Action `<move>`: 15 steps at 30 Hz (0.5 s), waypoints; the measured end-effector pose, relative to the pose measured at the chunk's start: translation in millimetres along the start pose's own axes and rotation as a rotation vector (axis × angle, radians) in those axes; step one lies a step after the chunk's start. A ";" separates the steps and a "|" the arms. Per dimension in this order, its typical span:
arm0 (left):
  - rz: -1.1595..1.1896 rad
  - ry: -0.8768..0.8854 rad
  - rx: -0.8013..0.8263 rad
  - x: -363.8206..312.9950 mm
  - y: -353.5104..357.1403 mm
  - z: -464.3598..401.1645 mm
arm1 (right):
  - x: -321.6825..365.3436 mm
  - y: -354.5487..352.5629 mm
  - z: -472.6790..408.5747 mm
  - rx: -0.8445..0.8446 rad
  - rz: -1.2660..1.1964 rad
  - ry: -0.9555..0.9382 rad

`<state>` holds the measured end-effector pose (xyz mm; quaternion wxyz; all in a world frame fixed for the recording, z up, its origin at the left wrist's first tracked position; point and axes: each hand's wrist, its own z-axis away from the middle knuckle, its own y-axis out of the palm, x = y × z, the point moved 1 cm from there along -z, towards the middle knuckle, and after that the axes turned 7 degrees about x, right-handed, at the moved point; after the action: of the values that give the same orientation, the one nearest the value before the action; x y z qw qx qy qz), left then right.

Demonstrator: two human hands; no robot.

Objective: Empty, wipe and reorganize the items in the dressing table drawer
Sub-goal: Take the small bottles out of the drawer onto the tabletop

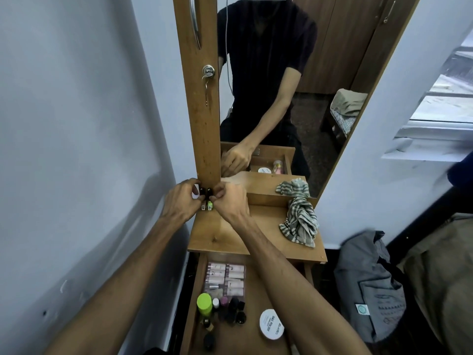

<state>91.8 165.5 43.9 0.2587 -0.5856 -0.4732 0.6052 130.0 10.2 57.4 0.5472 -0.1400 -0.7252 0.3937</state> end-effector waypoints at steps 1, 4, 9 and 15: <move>0.027 -0.007 -0.042 -2.5 -1.1 3.2 | -0.9 -1.0 3.5 -0.005 -0.004 0.004; 0.106 -0.019 -0.162 -12.0 -2.6 25.1 | -4.0 -2.1 22.6 0.004 0.021 0.024; 0.161 -0.023 -0.118 -24.1 9.9 82.7 | -22.1 7.2 68.9 0.107 0.063 0.030; 0.106 0.011 0.077 -30.2 35.2 151.8 | -39.1 13.2 127.5 0.201 0.115 0.019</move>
<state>-39.0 83.7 6.8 0.2512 -0.6028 -0.4162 0.6327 25.8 -59.2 9.5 0.5419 -0.1297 -0.6676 0.4938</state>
